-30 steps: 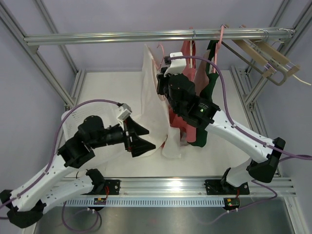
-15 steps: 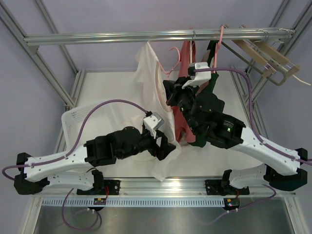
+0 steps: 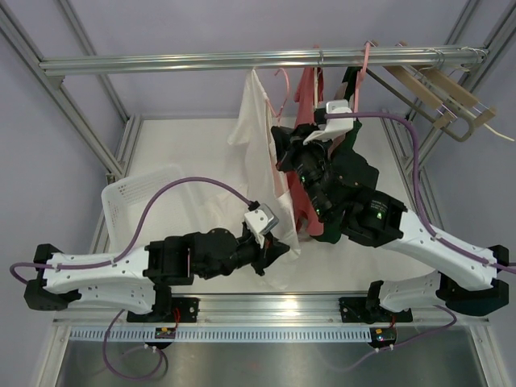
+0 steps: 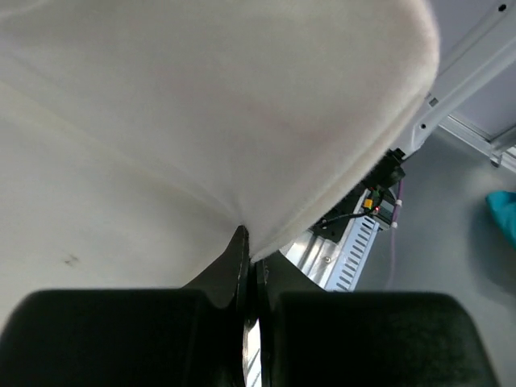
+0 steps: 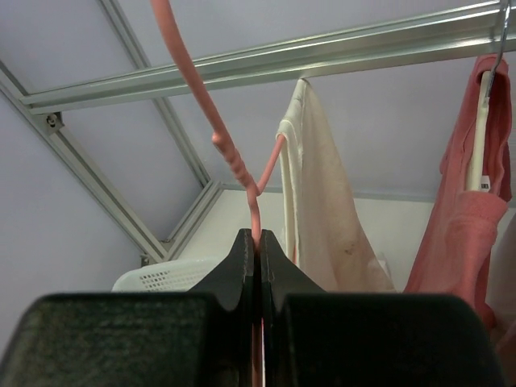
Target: Remove the t-shirt from the hanger
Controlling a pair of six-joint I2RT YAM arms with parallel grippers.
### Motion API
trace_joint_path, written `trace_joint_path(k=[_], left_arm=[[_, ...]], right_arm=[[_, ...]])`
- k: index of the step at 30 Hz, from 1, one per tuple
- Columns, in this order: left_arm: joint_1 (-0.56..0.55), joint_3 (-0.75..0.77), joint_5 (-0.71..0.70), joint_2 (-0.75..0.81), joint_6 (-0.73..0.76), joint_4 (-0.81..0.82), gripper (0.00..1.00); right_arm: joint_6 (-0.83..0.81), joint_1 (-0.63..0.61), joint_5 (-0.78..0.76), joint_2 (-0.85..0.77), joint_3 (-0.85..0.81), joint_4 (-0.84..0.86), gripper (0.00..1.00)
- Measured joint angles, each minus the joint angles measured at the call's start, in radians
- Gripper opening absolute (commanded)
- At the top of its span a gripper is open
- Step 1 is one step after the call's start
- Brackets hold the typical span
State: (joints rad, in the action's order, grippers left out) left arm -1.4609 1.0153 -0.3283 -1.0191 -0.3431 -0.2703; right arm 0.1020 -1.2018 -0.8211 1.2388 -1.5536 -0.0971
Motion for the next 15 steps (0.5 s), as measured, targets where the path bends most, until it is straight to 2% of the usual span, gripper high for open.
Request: trace_joint_path(k=[2, 9, 12, 15], left_arm=[[-0.016, -0.050, 0.009, 0.019, -0.027, 0.020, 0.00], [-0.097, -0.171, -0.050, 0.015, -0.115, 0.056, 0.00], [-0.100, -0.200, -0.090, 0.015, -0.127, 0.058, 0.00], [-0.110, -0.206, -0.128, 0.029, -0.126, 0.020, 0.00]], right_arm=[[-0.022, 0.019, 0.016, 0.031, -0.034, 0.006, 0.00], [-0.003, 0.198, 0.166, 0.209, -0.282, -0.052, 0.00], [0.029, 0.217, 0.248, 0.195, -0.319, -0.124, 0.00], [0.074, 0.217, 0.334, 0.114, -0.282, -0.171, 0.00]])
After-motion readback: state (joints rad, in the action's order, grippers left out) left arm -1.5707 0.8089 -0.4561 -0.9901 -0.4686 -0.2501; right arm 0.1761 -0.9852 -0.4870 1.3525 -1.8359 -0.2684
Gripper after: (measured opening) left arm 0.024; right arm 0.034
